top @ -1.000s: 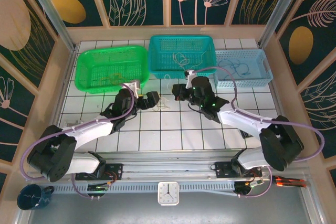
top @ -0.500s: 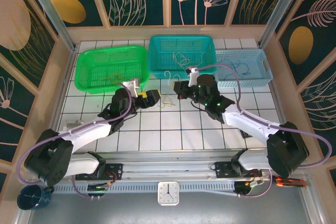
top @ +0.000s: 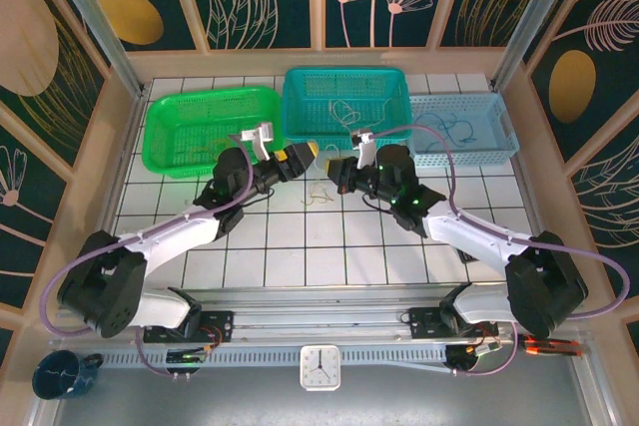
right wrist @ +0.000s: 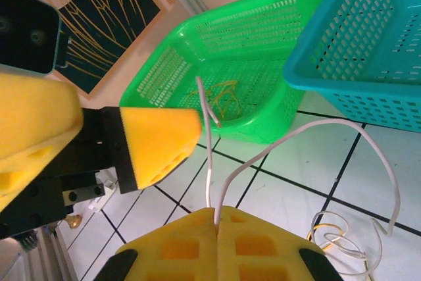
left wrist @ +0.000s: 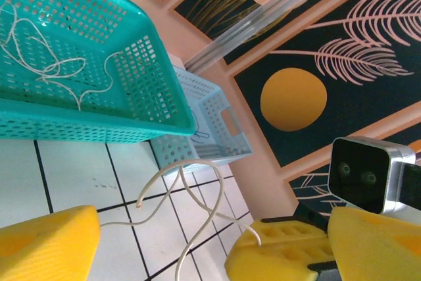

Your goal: Untangle the cables

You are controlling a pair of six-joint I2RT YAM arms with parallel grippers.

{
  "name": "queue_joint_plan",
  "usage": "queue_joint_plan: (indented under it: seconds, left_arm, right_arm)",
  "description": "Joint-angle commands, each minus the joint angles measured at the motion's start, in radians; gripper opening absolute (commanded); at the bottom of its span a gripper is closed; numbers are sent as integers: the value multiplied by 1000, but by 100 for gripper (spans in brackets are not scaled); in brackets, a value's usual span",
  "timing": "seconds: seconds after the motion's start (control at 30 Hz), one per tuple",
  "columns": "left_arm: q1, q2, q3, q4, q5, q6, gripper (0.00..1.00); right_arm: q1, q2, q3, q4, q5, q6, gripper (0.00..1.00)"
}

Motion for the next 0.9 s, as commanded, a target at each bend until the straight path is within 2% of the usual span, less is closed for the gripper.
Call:
queue_joint_plan:
  seconds: [0.0,0.37,0.47,0.6,0.7,0.77,0.87]
  left_arm:
    - [5,34,24,75,49,-41,87]
    - [4,116,43,130,68,-64,76]
    - [1,137,56,144,76,-69,68]
    - [-4,156,67,170,88,-76,45]
    - [-4,152,74,177,86,-76,16]
    - [-3,145,87,161,83,-63,0]
    - [-4,124,124,116,83,-35,0]
  right_arm:
    - [-3,-20,-13,57,-30,-4,0]
    - [6,-15,-19,74,-48,8,0]
    - [9,-12,-20,75,-49,10,0]
    - [13,-3,-23,80,-49,13,0]
    - [13,2,-29,76,-40,10,0]
    - [11,-1,-38,69,-22,7,0]
    - [7,-11,-64,68,-2,2,26]
